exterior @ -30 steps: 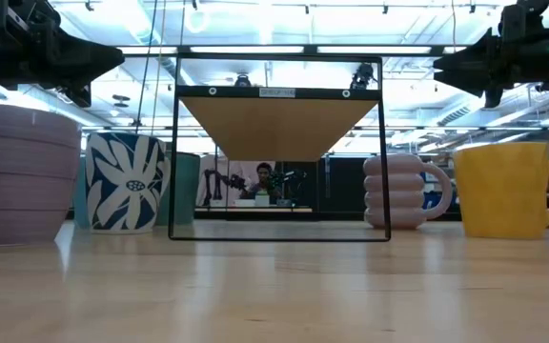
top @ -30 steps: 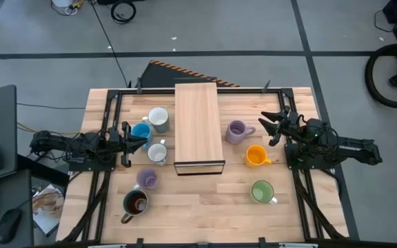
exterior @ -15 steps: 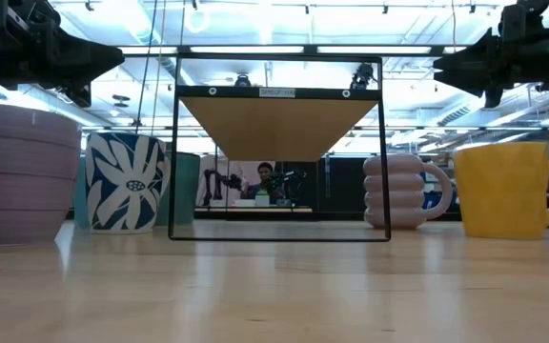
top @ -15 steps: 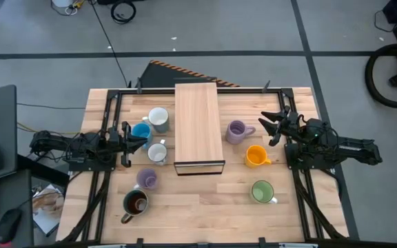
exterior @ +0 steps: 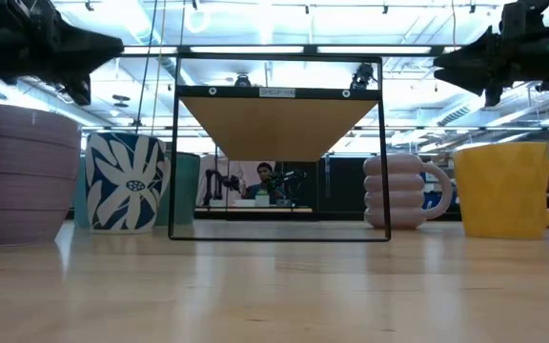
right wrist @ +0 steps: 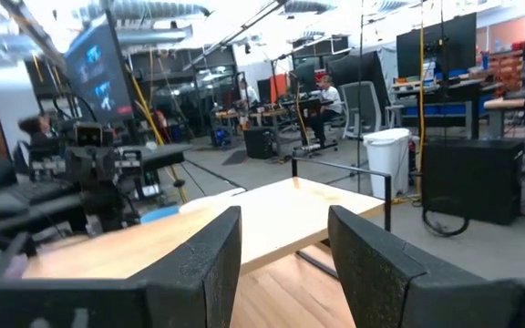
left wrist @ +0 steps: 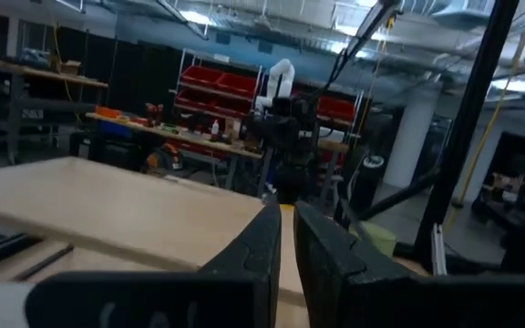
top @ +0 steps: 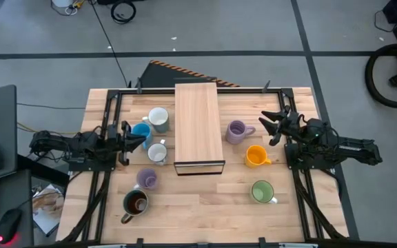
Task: Place coffee mugs
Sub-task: Put the blue mug on the shelf
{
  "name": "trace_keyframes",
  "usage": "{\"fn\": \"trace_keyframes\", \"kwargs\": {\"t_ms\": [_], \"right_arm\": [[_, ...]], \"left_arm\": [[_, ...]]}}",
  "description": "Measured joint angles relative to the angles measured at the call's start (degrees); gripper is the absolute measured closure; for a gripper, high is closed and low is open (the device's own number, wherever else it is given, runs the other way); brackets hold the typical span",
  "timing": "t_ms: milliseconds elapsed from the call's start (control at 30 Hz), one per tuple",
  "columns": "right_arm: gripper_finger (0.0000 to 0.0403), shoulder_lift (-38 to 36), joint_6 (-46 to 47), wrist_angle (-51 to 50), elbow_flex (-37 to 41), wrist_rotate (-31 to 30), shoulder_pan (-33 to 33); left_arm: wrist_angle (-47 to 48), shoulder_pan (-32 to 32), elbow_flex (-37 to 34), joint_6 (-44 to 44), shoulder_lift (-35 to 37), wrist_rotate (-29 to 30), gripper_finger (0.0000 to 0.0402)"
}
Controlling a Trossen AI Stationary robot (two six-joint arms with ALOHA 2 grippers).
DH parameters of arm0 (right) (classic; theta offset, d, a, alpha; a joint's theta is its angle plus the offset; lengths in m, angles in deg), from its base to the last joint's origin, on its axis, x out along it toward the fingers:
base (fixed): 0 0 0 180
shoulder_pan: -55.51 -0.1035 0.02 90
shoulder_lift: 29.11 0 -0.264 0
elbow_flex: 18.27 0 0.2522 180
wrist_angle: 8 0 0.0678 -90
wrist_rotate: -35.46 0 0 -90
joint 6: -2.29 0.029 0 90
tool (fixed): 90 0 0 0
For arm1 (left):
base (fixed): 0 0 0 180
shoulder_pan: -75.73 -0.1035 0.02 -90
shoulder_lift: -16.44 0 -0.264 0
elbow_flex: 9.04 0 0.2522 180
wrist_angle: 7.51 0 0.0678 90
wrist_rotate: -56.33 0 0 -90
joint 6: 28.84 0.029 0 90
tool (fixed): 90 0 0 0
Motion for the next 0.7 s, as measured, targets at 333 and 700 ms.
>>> {"fn": "trace_keyframes", "kwargs": {"t_ms": [333,700], "right_arm": [[0.0231,0.1,2.5,7.9,0.0,1.1,0.0],[0.0231,3.4,6.9,11.0,0.0,4.6,0.0]], "left_arm": [[9.5,-1.6,9.2,-6.0,-8.2,0.2,0.0361],[29.3,-11.2,24.4,-10.2,-31.5,-3.8,0.0361]]}}
